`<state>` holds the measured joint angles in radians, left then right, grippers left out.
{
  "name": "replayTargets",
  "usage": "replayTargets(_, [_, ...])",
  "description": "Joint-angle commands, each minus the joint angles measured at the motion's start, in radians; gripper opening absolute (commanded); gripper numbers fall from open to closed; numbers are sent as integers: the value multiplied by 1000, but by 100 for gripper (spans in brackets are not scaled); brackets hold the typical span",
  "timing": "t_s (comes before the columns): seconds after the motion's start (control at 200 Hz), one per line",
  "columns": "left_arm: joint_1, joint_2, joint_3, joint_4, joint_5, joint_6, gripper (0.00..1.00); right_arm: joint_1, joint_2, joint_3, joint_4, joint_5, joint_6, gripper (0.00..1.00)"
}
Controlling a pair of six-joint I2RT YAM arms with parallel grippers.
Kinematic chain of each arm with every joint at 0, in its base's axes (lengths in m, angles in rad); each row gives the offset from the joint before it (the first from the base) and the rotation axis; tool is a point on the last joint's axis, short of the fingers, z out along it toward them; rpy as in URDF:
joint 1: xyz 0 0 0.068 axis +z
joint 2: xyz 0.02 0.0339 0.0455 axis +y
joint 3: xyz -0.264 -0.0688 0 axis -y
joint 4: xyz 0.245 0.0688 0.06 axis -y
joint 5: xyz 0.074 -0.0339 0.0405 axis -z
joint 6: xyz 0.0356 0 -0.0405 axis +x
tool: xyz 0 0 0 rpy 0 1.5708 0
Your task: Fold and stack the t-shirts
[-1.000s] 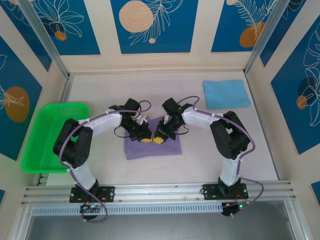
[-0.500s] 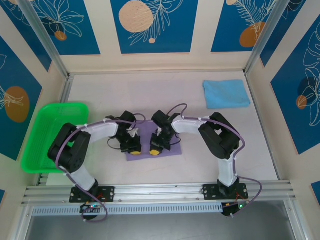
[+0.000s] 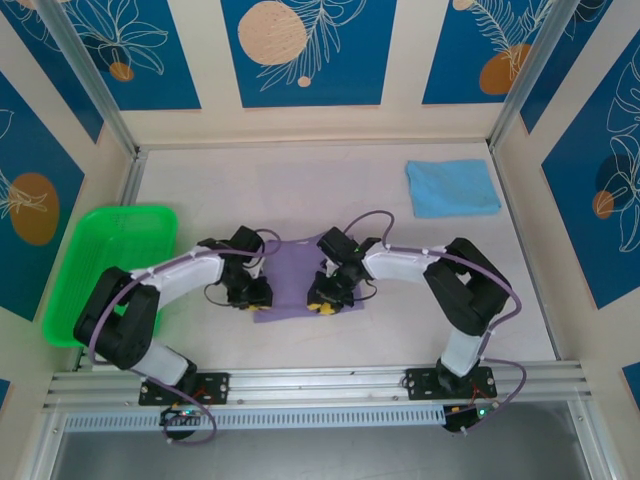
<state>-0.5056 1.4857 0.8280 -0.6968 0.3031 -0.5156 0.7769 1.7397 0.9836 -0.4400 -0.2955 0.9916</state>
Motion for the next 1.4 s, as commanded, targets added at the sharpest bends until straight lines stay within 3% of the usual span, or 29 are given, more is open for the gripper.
replayTargets(0.0, [36,-83,93,-45,-9,1,37,-19,-84,5,-76,62,9,43])
replayTargets(0.055, [74,-98,125,-44,12,-7,43,-54,-115,9,-101,59,-2,48])
replayTargets(0.145, [145,-96,157,-49,42,-36,57,-124,-207,-12,-111,97,-15,65])
replayTargets(0.29, [209,-84,166,-41,62,-87,82,-248,-345,-87,-16,183,-104,74])
replayTargets(0.37, [214,-66,164,-43,58,-106,91,-299,-370,-138,84,178,-184,79])
replayTargets(0.445, [213,-58,146,-26,59,-132,95,-349,-319,-91,29,88,-293,97])
replayTargets(0.51, [213,-57,133,-23,51,-155,100,-383,-220,-25,-45,25,-365,95])
replayTargets(0.615, [212,-69,116,-20,33,-173,100,-389,-105,0,-16,-6,-414,96])
replayTargets(0.875, [204,-74,129,-63,21,-166,100,-300,43,96,-49,92,-470,94])
replayTargets(1.22, [193,-123,62,-48,16,-182,100,-186,238,234,-193,223,-369,73])
replayTargets(1.395, [184,-138,52,-66,9,-176,100,-184,173,178,-142,245,-319,76])
